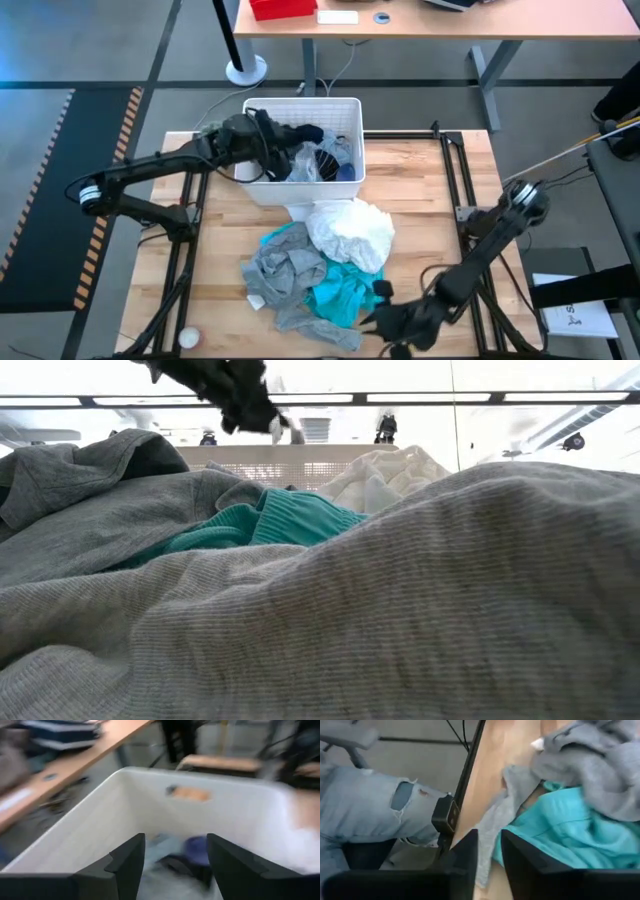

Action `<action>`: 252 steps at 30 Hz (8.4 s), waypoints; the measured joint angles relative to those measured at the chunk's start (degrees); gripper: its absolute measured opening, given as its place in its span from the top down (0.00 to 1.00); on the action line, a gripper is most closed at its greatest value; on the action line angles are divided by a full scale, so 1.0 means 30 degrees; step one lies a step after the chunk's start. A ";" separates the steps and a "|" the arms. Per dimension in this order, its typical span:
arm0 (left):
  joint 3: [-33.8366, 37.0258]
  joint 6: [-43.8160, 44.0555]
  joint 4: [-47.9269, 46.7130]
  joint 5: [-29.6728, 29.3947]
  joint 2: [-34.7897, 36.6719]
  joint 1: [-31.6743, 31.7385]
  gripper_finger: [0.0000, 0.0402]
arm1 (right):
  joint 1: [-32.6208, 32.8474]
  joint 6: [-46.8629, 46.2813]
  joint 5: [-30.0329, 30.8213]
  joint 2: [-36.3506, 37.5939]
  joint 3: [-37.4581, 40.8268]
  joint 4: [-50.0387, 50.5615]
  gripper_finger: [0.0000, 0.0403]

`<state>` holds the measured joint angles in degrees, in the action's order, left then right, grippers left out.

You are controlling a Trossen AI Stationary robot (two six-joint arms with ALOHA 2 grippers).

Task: Sort clothes
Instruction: Put the gray sock into the white bin, then put the gray shirt into the white bin

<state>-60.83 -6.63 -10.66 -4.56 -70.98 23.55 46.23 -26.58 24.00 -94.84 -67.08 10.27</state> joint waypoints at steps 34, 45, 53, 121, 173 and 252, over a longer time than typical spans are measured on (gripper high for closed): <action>1.1017 0.6051 1.6073 1.2563 0.6622 -0.0556 0.72 | 0.1212 -0.4869 0.0706 -0.4496 -0.2430 0.2330 0.49; 1.2786 0.2608 1.4263 0.7538 0.8193 -0.7041 0.72 | 0.0666 -0.3498 -0.0141 -0.7130 -0.3643 0.1768 0.50; 1.2748 0.2368 1.4048 0.5976 0.7386 -0.8509 0.72 | -0.0081 -0.2320 -0.0547 -0.7506 -0.3762 0.1999 0.76; 1.2748 -0.2627 1.1986 0.2151 0.7082 -0.8436 0.72 | -2.2970 1.0242 -0.4393 -0.6116 -1.7167 0.7430 1.00; 1.2734 -0.1585 0.8767 0.1182 0.9253 -0.8436 0.81 | -1.4001 1.1222 -0.4121 -0.4497 -1.6857 1.5607 0.99; 1.2755 -0.1114 0.6231 0.0191 1.2050 -0.8440 0.91 | -1.0416 1.2936 -0.6094 -1.2188 -2.2653 1.2542 1.00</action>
<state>-22.57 -9.98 8.04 -3.99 -34.83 -1.77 14.98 12.23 5.71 -131.41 -135.04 47.89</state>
